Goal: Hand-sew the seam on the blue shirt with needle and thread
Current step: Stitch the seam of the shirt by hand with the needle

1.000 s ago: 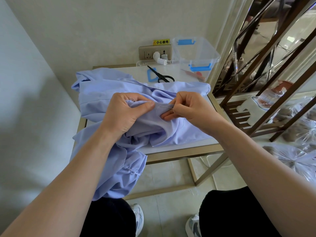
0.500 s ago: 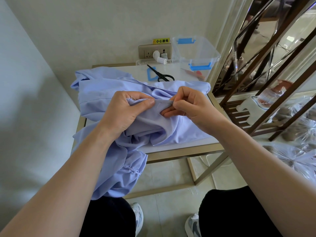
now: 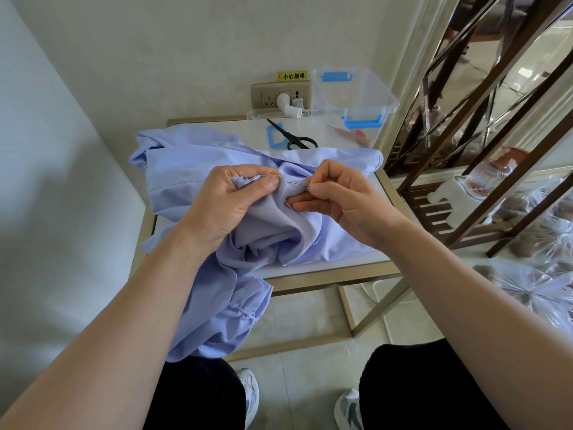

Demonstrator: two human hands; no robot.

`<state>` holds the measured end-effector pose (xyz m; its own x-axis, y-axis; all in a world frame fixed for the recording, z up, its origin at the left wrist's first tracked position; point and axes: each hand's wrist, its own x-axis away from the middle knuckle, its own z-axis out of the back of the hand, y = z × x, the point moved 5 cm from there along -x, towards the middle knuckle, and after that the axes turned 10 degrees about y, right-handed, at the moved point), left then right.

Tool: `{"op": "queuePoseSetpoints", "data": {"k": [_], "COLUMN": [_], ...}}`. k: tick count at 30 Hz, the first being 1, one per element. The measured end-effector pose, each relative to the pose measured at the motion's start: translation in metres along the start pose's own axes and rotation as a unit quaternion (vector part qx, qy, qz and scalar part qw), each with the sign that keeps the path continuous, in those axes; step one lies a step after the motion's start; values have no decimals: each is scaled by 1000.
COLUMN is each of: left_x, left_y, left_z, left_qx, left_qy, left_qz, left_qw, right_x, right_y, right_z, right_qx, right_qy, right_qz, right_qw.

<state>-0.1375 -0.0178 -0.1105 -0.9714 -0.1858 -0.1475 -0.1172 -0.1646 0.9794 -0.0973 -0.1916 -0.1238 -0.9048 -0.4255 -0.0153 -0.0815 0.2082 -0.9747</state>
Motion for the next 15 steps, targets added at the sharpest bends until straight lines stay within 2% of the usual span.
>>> {"op": "queuePoseSetpoints", "data": {"k": [9, 13, 15], "left_x": [-1, 2, 0], "left_y": [-3, -3, -3], "left_z": [1, -5, -3], "left_qx": [22, -5, 5], "left_qy": [-9, -49, -29], "left_qz": [15, 5, 11], "left_qw": [1000, 999, 1000], "right_x": [1, 4, 3], "right_y": [1, 2, 1], "right_z": [-3, -9, -9], "right_qx": [22, 45, 46], "right_qy": [-7, -2, 11], "right_qz": [-5, 2, 1], "right_qw": [1000, 999, 999]}}
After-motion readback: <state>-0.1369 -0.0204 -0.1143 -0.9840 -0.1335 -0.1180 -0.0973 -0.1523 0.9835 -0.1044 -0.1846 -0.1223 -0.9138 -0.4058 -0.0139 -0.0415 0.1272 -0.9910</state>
